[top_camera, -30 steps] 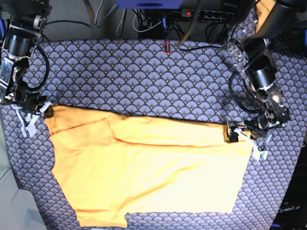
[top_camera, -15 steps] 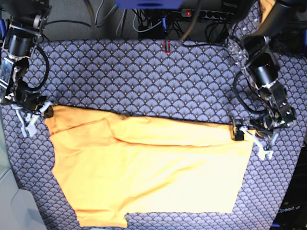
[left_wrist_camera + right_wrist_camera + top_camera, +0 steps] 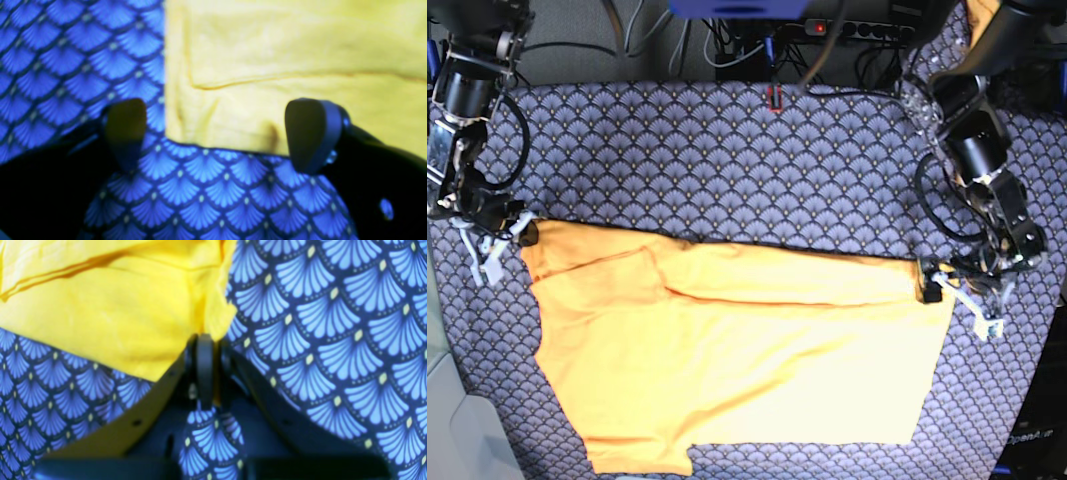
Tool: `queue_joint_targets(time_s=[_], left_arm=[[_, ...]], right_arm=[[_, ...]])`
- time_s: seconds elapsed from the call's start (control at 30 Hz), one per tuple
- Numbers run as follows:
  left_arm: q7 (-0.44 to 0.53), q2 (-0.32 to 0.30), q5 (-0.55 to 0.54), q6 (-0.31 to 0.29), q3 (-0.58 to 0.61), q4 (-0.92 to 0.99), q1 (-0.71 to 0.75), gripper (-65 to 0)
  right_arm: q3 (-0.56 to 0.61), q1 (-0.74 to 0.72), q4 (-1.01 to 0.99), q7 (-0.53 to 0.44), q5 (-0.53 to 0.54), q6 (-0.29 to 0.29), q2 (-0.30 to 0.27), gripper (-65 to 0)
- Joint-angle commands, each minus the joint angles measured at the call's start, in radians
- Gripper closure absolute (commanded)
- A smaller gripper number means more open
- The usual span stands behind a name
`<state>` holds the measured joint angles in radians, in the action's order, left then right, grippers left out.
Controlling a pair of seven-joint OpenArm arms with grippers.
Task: Fold the T-shirt properly
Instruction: 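Lower the folded edge onto the shirt and hold both grippers there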
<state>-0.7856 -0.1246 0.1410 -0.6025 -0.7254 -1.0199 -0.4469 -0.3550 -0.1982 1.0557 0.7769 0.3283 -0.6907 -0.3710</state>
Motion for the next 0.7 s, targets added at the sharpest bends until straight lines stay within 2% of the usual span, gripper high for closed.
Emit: queue_joint_targets(time_s=[0.0, 0.23, 0.43, 0.67], left_arm=[[0.018, -0.011, -0.014, -0.001, 0.000, -0.014, -0.022, -65.0], [0.019, -0.011, -0.036, 0.014, 0.002, 0.023, -0.023, -65.0], [0.099, -0.013, -0.033, 0.014, 0.000, 0.137, -0.028, -65.0], [0.091, -0.013, -0.034, 0.014, 0.000, 0.148, -0.025, -64.9]], right_arm=[[0.006, -0.002, 0.004, 0.034, -0.008, -0.007, -0.003, 0.0], [0.006, -0.002, 0.004, 0.034, -0.008, -0.007, -0.003, 0.0], [0.006, -0.002, 0.004, 0.034, -0.008, -0.007, -0.003, 0.0], [0.006, -0.002, 0.004, 0.034, -0.008, -0.007, -0.006, 0.0]])
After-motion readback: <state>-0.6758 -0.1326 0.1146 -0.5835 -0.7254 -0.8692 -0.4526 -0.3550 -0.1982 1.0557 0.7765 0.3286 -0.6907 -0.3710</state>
